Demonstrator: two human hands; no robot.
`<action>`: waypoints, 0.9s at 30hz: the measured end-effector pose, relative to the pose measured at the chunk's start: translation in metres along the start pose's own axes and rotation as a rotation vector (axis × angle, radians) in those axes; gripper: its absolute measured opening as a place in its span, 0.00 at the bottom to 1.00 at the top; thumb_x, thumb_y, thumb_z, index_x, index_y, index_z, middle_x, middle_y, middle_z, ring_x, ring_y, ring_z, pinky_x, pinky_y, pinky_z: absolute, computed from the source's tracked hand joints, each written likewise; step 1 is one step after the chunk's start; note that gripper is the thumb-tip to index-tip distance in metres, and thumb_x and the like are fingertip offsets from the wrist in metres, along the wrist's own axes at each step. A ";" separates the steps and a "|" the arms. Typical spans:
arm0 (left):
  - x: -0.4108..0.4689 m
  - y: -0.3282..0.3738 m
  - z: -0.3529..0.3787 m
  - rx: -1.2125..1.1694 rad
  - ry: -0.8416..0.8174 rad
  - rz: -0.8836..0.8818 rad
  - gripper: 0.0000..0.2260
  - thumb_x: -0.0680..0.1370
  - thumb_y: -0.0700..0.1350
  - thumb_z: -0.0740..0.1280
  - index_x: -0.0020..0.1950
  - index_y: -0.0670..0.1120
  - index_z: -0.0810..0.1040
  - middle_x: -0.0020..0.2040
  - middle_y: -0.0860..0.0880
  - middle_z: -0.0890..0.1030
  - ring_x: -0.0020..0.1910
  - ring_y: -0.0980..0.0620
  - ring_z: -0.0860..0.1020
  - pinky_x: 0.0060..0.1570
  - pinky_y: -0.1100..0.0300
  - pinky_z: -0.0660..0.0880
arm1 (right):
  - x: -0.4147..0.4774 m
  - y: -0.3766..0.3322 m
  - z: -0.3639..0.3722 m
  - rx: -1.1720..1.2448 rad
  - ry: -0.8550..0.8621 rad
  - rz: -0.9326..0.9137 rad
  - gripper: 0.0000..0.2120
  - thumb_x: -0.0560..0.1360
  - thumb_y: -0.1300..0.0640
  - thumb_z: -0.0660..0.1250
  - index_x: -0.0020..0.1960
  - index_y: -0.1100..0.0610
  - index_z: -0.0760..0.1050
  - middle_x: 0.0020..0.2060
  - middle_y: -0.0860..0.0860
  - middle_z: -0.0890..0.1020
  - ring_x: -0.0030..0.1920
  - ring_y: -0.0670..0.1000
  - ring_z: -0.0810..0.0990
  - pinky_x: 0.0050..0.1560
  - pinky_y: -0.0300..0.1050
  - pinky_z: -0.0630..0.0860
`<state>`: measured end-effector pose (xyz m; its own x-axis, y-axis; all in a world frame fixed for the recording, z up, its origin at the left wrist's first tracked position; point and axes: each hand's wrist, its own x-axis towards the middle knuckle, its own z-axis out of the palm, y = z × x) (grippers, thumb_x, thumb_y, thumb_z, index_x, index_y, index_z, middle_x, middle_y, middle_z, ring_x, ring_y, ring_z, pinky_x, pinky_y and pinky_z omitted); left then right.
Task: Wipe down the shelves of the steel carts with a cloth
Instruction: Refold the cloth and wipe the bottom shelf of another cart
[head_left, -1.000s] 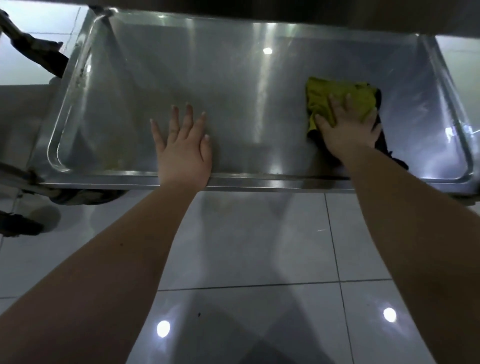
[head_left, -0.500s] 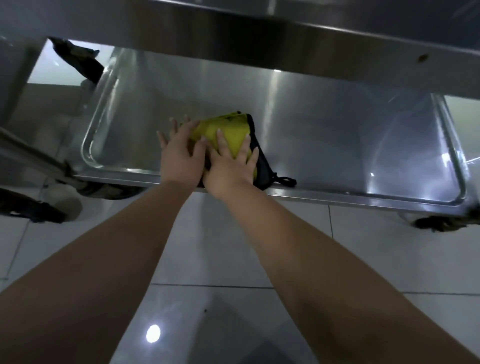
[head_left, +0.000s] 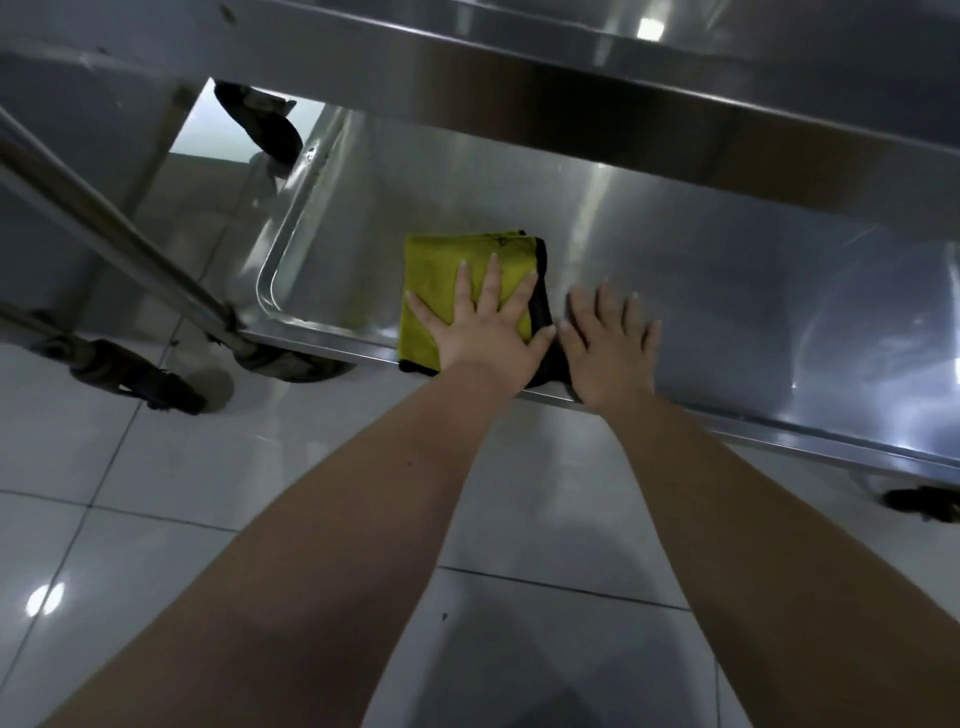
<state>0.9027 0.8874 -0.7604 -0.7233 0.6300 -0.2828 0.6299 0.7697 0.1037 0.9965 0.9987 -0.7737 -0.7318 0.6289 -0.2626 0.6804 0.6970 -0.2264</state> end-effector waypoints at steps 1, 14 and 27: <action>0.003 -0.017 -0.004 0.025 0.023 0.008 0.30 0.76 0.71 0.42 0.76 0.65 0.38 0.79 0.53 0.36 0.77 0.44 0.35 0.62 0.24 0.32 | -0.001 0.000 0.004 -0.073 0.005 0.000 0.27 0.82 0.39 0.42 0.79 0.41 0.40 0.79 0.49 0.42 0.78 0.59 0.38 0.73 0.60 0.34; 0.030 -0.112 -0.018 -0.031 0.056 -0.144 0.29 0.76 0.72 0.46 0.76 0.69 0.47 0.80 0.52 0.41 0.78 0.39 0.39 0.66 0.26 0.40 | -0.003 -0.016 0.014 -0.220 0.066 0.010 0.31 0.79 0.37 0.37 0.79 0.46 0.37 0.79 0.54 0.42 0.77 0.64 0.39 0.74 0.67 0.39; 0.082 -0.079 -0.022 0.004 0.168 0.182 0.28 0.75 0.70 0.53 0.75 0.68 0.55 0.80 0.55 0.50 0.79 0.49 0.47 0.71 0.33 0.43 | -0.001 -0.011 0.017 -0.168 0.109 0.018 0.30 0.81 0.43 0.43 0.80 0.52 0.41 0.79 0.54 0.43 0.78 0.60 0.40 0.74 0.65 0.37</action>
<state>0.7869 0.8805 -0.7707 -0.6341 0.7670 -0.0975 0.7553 0.6415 0.1344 0.9902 0.9845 -0.7866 -0.7259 0.6689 -0.1601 0.6835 0.7274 -0.0603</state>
